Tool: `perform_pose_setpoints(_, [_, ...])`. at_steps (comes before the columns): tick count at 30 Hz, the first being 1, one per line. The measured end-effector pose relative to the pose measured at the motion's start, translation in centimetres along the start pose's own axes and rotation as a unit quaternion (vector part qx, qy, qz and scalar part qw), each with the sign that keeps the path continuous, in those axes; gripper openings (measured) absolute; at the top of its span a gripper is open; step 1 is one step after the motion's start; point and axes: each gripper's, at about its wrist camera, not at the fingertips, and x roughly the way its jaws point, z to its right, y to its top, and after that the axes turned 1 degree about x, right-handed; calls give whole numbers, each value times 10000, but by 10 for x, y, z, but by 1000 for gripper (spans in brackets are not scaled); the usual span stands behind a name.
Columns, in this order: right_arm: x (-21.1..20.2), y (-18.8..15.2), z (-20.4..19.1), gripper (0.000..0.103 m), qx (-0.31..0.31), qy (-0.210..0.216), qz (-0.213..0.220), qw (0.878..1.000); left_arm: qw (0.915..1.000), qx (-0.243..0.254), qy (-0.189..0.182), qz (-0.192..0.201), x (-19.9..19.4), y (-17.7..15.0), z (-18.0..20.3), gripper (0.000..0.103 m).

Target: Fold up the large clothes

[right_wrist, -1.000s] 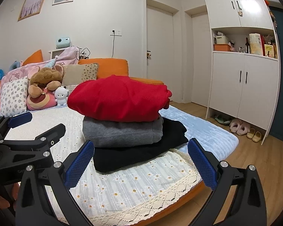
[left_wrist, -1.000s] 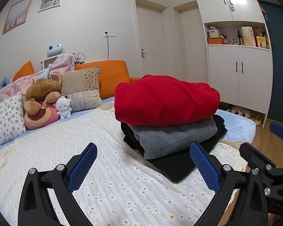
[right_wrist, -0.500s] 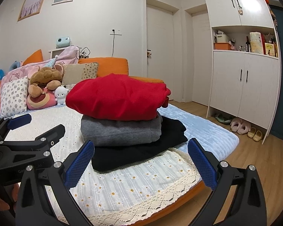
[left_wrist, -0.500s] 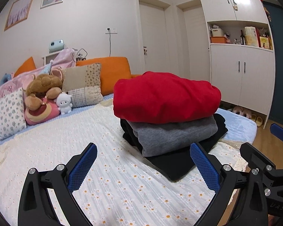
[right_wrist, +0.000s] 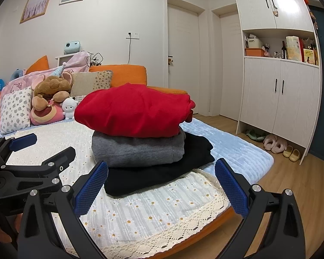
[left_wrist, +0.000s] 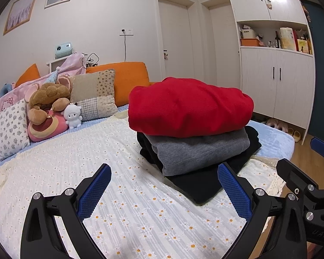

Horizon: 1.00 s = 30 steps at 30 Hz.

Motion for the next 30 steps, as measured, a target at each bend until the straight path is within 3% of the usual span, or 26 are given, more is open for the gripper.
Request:
perform_pose_setpoints(18, [-4, -2, 1, 98, 17, -31, 57, 10000, 10000, 0, -48, 62, -1, -4, -3, 100])
perform_pose_setpoints(30, [-11, 2, -7, 98, 7, -31, 147, 9999, 9998, -66, 107, 165, -7, -3, -9, 100])
